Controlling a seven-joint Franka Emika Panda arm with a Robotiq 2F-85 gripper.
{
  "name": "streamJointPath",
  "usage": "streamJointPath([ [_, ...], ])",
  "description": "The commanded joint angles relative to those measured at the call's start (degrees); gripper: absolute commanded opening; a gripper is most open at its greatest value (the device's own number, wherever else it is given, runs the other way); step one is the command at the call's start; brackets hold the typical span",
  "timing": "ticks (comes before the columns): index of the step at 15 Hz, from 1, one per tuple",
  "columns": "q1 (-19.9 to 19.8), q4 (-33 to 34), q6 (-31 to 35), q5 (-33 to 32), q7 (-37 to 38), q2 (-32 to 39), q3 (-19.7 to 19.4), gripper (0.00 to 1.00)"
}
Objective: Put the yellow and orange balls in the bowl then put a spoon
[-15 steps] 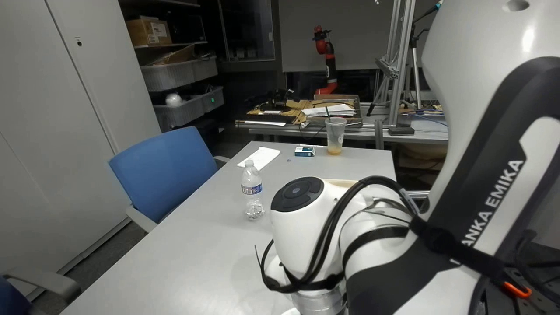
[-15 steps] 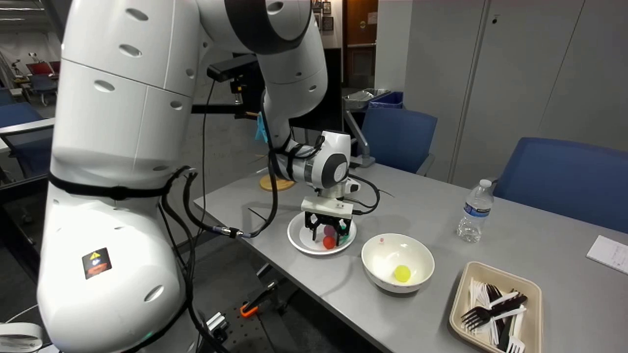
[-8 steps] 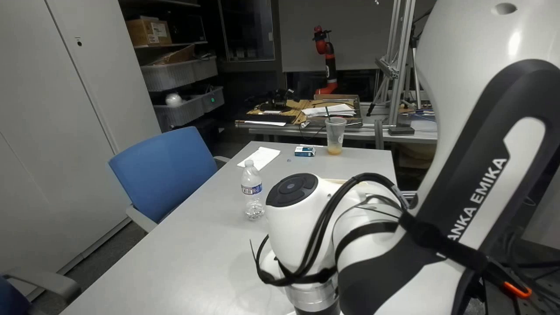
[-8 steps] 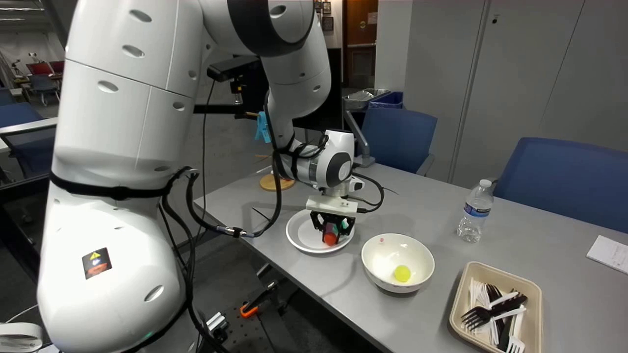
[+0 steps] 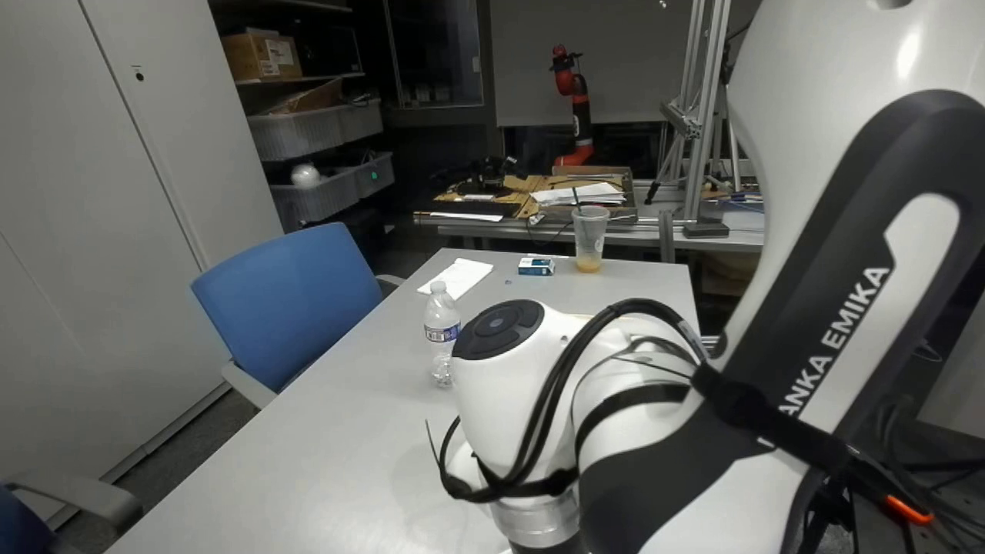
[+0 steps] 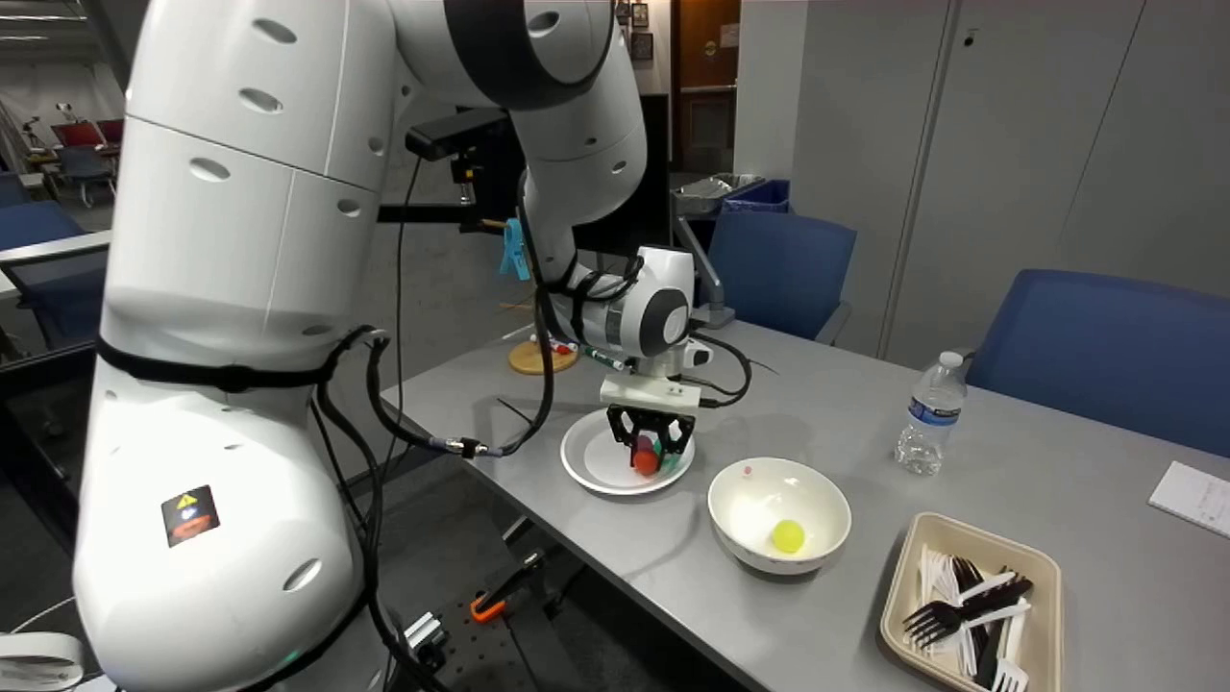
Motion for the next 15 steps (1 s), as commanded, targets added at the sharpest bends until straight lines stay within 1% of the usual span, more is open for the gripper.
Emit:
streamJointPath([
  [1,-0.3,2.2,-8.3,2.9,-2.9,-3.7,1.5,0.16],
  [5,0.3,3.3,-15.7,2.1,-2.5,-9.4,0.7,0.16],
  [7,0.1,2.8,-17.8,1.5,-2.7,-12.6,0.1,0.16],
  [10,-0.7,0.6,-18.1,0.4,-2.6,-17.6,-1.6,0.16],
  [15,-2.9,-4.1,-16.0,-3.3,-2.9,-25.7,-6.1,0.16],
])
